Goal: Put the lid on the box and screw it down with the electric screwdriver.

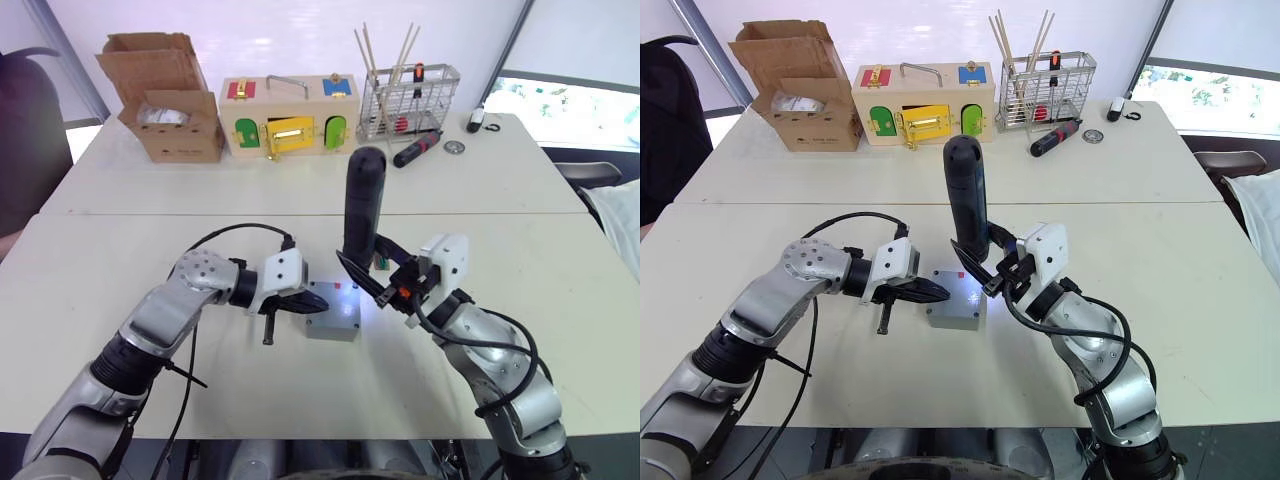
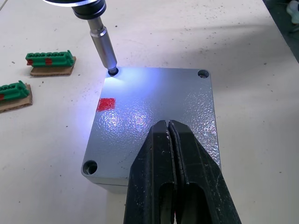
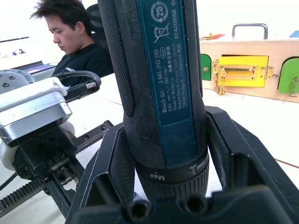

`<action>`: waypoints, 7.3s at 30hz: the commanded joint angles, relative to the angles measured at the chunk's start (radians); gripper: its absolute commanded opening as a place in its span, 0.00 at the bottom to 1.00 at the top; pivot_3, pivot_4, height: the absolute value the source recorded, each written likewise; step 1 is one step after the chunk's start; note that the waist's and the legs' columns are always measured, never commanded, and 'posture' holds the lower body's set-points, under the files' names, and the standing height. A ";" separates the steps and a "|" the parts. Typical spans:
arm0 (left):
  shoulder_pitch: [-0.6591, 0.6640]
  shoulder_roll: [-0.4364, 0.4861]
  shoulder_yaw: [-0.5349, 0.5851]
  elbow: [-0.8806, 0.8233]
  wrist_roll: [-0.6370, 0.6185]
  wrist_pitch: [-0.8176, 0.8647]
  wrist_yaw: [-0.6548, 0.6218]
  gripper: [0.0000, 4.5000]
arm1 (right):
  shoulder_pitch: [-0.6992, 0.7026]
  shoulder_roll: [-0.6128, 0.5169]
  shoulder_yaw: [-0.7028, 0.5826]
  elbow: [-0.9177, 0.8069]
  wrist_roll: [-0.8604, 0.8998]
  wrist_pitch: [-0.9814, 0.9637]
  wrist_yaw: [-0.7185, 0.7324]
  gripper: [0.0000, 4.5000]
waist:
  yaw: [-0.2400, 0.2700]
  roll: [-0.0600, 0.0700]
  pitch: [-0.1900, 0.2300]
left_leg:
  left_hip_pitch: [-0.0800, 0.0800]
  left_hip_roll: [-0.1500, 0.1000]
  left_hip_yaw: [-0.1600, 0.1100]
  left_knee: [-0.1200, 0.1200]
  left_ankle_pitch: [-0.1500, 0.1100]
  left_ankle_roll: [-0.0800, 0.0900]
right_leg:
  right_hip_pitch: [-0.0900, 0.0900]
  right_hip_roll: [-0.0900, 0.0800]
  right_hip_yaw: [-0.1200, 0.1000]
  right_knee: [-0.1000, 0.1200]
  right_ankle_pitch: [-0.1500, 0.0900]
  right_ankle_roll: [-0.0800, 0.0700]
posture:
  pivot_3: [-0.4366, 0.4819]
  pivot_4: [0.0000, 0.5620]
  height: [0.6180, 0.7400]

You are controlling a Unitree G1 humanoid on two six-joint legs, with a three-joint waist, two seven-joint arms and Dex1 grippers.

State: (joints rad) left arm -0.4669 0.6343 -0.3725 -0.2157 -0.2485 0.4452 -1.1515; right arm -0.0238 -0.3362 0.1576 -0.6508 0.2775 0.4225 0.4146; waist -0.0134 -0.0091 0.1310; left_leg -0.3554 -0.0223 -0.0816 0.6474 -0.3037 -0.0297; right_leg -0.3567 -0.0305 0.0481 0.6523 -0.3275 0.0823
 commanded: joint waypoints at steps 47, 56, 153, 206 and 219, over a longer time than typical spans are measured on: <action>-0.253 -0.200 -0.056 0.129 -0.005 -0.198 -0.158 0.00 | -0.628 -1.043 -0.166 0.940 0.839 1.192 0.015 0.41 | -0.005 0.016 0.031 | -0.050 0.001 0.007 0.019 0.001 -0.001 | -0.049 0.003 0.003 0.018 0.002 0.000 | 0.48 0.27 1.00; -0.170 -0.174 -0.047 0.015 -0.009 -0.142 -0.118 0.00 | -0.729 -0.979 0.065 0.990 0.595 1.171 0.210 0.41 | 0.007 0.018 0.031 | -0.053 0.001 0.007 0.020 0.001 -0.001 | -0.052 0.001 0.003 0.017 0.002 0.000 | 0.48 0.27 1.00; 0.030 -0.032 0.035 0.135 0.087 -0.022 0.039 0.00 | -0.236 -0.412 0.032 0.037 0.279 0.538 0.332 0.99 | 0.002 0.008 0.029 | -0.049 -0.001 -0.001 0.035 0.001 0.000 | -0.044 0.001 -0.002 0.030 0.001 0.001 | 0.48 0.27 1.00; 0.068 0.100 0.363 -0.174 -0.294 0.371 0.303 0.00 | -0.734 -0.021 -0.024 1.078 -0.142 -0.036 0.261 0.01 | -0.007 0.007 0.030 | -0.053 -0.001 0.001 0.033 0.005 -0.008 | -0.052 0.001 -0.001 0.032 0.002 0.001 | 0.48 0.27 1.00; 0.064 0.082 0.333 -0.142 -0.274 0.336 0.296 0.00 | -0.715 -0.029 -0.062 0.926 -0.115 0.009 0.262 0.01 | -0.006 0.007 0.030 | -0.053 -0.001 0.001 0.033 0.005 -0.008 | -0.052 0.001 -0.001 0.032 0.002 0.001 | 0.48 0.27 1.00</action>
State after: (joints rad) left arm -0.3969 0.7163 -0.0367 -0.3506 -0.5267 0.7993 -0.8480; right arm -0.7375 -0.3567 0.1172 0.3424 0.1452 0.4240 0.6744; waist -0.0197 -0.0017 0.1606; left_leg -0.4082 -0.0236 -0.0806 0.6807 -0.2987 -0.0379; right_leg -0.4087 -0.0295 0.0471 0.6847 -0.3260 0.0832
